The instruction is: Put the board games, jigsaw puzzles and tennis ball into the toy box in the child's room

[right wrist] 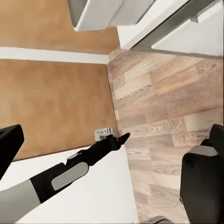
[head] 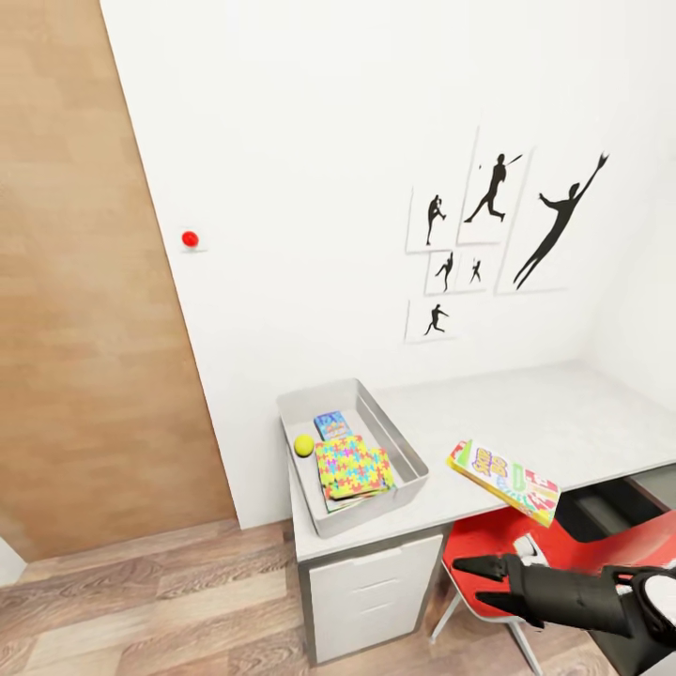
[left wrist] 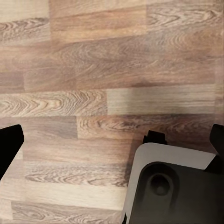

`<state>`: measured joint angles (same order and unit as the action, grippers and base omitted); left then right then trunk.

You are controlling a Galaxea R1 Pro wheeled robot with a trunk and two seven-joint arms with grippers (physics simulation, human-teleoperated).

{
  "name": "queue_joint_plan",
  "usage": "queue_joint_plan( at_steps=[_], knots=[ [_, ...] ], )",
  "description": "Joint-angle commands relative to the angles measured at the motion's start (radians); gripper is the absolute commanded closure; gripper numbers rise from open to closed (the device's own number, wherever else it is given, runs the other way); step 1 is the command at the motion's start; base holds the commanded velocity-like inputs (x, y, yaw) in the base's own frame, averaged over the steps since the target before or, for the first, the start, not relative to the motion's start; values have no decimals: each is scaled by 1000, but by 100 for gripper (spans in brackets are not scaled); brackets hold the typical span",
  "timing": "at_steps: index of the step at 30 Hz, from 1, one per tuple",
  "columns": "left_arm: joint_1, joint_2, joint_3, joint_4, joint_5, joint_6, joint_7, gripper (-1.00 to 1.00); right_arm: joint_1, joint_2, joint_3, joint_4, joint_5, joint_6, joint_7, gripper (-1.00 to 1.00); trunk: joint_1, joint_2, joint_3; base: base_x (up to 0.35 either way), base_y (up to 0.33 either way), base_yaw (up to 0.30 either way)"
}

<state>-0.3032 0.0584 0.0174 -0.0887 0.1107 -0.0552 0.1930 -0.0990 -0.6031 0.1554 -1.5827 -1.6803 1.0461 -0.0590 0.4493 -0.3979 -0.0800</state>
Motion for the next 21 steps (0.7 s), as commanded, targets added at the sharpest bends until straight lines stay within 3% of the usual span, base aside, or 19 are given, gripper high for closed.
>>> queue_joint_plan(
  at_steps=[1, 5, 6, 10, 13, 15, 21],
  knots=[
    [-1, 0, 1, 1, 10, -5, 0, -100, -1, 8, 16, 0, 19, 1, -6, -100, 1, -2, 0, 0, 0, 0],
    [-2, 0, 1, 0, 10, -5, 0, -100, -1, 59, 65, 5, 141, 1, -6, -100, 1, -2, 6, 0, 0, 0],
    [-2, 0, 1, 0, 10, -5, 0, -100, -1, 90, 82, 8, 212, 1, -6, -100, 1, -2, 8, 0, 0, 0],
    [-2, 0, 1, 0, 9, -5, 0, -100, 8, 145, 102, 18, 355, 1, -4, -100, 1, -2, 15, 0, 0, 0],
    [-2, 0, 1, 1, 9, -5, 0, -100, 26, 173, 108, 43, 446, 1, -2, -100, 1, -2, 20, 0, 0, 0],
    [-2, 0, 1, 1, 9, -5, 0, -100, 39, 184, 110, 70, 494, 1, -1, -100, 1, -2, 23, 0, 0, 0],
    [-2, 0, 1, 0, 9, -5, -1, -100, 57, 198, 110, 132, 560, -3, 1, -100, 1, -2, 33, 0, 0, 0]
  ],
)
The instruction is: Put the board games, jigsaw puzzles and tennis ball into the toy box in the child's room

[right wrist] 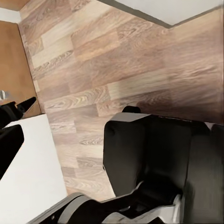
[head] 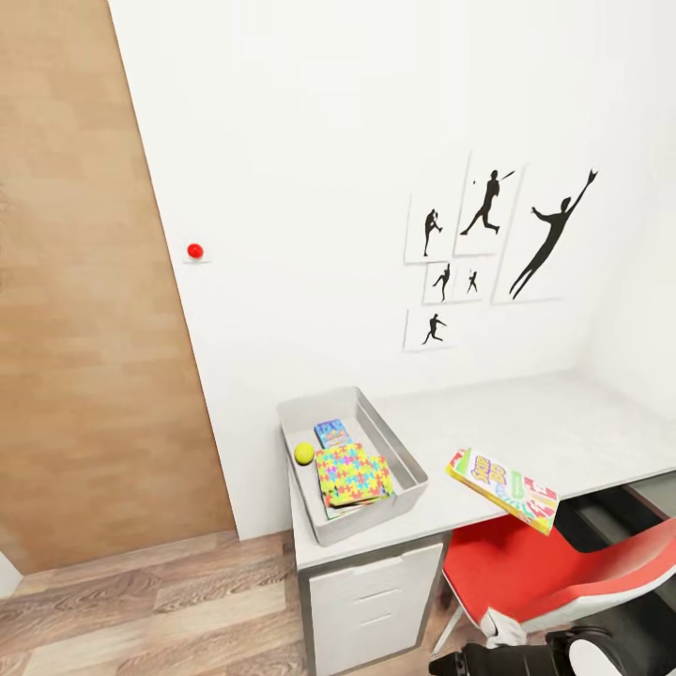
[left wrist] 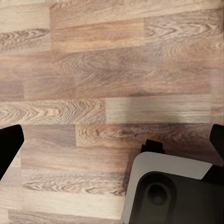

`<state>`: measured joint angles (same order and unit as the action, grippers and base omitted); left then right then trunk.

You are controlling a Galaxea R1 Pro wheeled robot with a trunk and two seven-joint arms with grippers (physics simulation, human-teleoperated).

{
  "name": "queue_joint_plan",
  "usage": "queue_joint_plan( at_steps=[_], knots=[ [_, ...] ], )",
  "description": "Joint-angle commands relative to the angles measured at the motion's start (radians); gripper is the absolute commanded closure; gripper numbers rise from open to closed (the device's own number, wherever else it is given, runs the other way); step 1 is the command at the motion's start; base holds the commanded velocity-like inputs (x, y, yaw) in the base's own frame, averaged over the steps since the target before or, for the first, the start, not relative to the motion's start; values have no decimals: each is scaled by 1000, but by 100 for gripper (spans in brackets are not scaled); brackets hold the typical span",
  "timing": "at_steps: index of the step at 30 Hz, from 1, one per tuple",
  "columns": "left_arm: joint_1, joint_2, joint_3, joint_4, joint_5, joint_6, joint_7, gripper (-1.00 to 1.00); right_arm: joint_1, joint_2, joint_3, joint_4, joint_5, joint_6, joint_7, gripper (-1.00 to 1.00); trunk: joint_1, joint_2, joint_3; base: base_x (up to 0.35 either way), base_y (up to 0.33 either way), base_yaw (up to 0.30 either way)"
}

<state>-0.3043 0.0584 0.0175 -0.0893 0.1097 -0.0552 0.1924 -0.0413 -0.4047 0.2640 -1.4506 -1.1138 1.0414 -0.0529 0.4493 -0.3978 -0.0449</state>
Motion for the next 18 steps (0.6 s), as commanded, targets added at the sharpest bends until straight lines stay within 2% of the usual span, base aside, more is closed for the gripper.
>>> queue_joint_plan(
  at_steps=[1, 6, 9, 12, 18],
  knots=[
    [-1, 0, 1, 1, 10, -5, 0, -100, 1, 1, 2, 11, 1, -8, -5, -100, 1, -2, -1, 0, 0, 0],
    [-1, 0, 1, 1, 10, -5, 0, -100, 5, 3, 7, 87, 24, -94, -10, -100, 1, -2, 8, 0, 0, 0],
    [-1, 0, 1, 1, 10, -5, -1, -100, 6, 4, 9, 158, 53, -163, -16, -100, 1, -2, 13, 0, 0, 0],
    [-1, 0, 1, 1, 10, -5, -1, -100, 6, 5, 10, 258, 110, -249, -19, -100, 1, -2, 18, 0, 0, 0],
    [-1, 0, 1, -1, 10, -4, -1, -100, 0, 14, 8, 506, 262, -465, -20, -100, 1, -2, 26, 0, 0, 0]
  ],
)
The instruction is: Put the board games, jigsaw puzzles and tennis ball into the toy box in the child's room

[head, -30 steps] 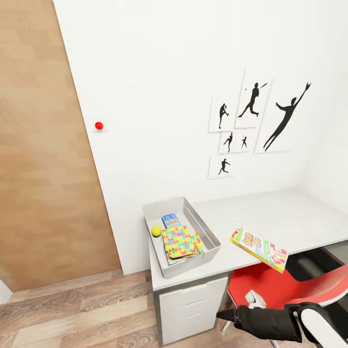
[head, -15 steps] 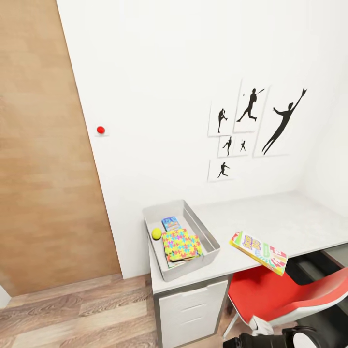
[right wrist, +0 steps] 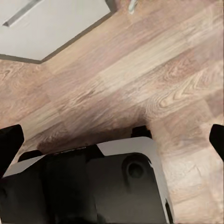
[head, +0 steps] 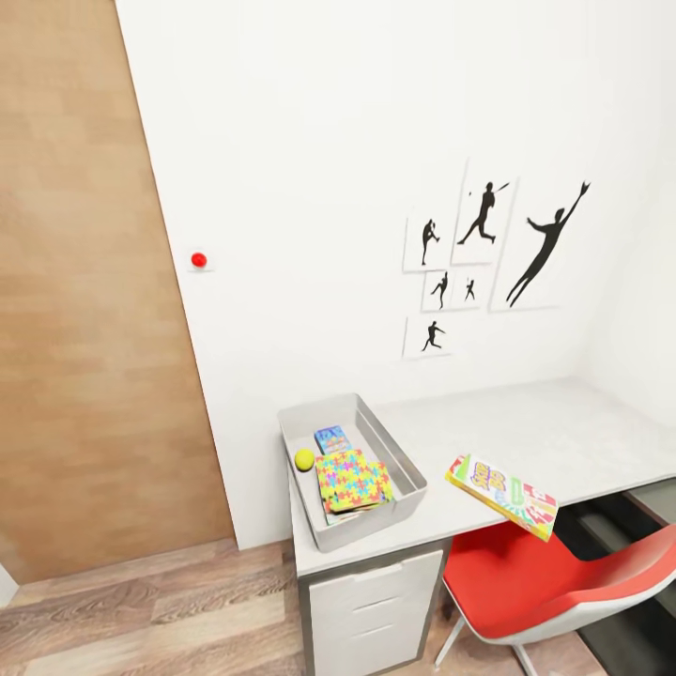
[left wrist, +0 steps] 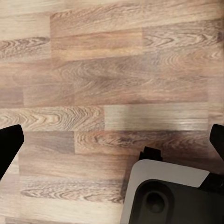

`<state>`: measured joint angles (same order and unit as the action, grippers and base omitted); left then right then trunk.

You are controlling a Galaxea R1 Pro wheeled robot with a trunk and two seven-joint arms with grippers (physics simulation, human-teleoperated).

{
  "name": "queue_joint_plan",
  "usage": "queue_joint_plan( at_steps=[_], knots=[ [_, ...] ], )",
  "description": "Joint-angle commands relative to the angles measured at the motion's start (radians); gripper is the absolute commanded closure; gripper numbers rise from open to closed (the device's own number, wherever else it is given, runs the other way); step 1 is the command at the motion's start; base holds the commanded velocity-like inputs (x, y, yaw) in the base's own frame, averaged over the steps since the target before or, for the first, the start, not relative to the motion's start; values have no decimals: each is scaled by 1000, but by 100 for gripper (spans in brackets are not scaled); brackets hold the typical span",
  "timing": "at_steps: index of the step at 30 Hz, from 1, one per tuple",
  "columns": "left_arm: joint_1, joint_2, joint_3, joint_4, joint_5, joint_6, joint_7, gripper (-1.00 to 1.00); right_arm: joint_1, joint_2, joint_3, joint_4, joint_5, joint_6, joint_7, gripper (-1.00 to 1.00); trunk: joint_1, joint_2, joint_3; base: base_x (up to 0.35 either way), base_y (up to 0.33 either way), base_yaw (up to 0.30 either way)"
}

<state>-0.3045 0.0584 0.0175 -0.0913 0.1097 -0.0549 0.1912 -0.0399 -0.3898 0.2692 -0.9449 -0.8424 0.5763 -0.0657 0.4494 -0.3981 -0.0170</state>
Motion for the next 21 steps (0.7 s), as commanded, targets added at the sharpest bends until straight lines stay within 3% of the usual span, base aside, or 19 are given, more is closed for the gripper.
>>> queue_joint_plan(
  at_steps=[1, 5, 10, 21],
  knots=[
    [-1, 0, 1, -1, 10, -4, 0, -100, -2, 4, 3, 41, 14, -39, -6, -100, 1, -2, -1, 0, 0, 0],
    [-1, 0, 0, -16, 10, -4, 1, -100, -11, 33, 0, 192, 78, -181, -2, -100, 1, -2, 1, 0, 0, 0],
    [-2, 1, 0, -38, 9, -3, 0, -100, -35, 68, 0, 334, 113, -299, 0, -100, 1, -2, 2, 0, 0, 0],
    [-4, 1, -1, -56, 7, -2, 2, -100, -68, 89, 2, 438, 128, -358, 0, -100, 1, -2, 2, 0, 0, 0]
  ],
)
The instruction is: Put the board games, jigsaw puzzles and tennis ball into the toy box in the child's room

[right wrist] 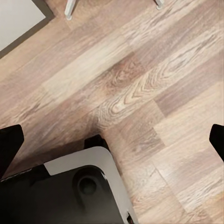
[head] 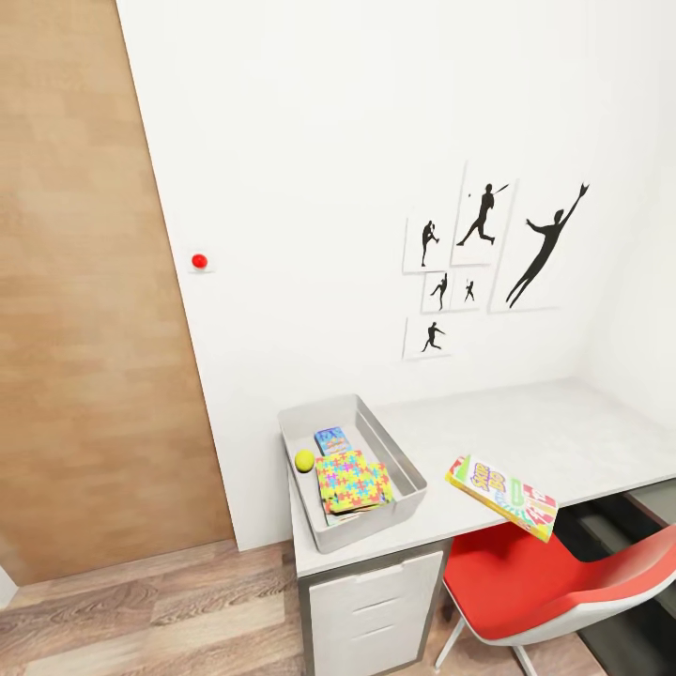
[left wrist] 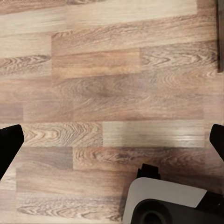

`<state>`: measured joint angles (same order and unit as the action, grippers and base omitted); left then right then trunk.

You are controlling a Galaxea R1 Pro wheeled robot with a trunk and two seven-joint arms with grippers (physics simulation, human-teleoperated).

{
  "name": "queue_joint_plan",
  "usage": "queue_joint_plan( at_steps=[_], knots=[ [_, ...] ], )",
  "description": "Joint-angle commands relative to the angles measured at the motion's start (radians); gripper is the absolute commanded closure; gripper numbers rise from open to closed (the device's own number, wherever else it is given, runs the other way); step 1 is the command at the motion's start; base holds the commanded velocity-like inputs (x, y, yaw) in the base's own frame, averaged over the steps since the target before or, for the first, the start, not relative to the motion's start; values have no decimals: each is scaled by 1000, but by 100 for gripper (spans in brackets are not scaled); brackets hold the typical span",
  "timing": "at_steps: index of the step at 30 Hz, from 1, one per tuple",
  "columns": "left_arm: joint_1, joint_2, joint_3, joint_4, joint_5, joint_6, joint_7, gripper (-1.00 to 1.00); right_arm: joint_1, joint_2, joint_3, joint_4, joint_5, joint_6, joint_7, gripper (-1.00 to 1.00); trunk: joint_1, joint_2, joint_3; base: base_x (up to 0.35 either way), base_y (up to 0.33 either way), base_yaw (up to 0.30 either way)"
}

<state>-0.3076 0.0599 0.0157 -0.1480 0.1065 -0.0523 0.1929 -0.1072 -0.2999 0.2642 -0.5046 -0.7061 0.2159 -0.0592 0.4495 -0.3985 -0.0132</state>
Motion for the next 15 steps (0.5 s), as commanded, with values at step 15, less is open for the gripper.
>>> queue_joint_plan(
  at_steps=[15],
  knots=[
    [-18, 0, -1, -2, 9, -5, -3, -100, -3, 11, 9, 34, -4, -13, -15, -100, 1, -2, -1, 0, 0, 0]
  ],
)
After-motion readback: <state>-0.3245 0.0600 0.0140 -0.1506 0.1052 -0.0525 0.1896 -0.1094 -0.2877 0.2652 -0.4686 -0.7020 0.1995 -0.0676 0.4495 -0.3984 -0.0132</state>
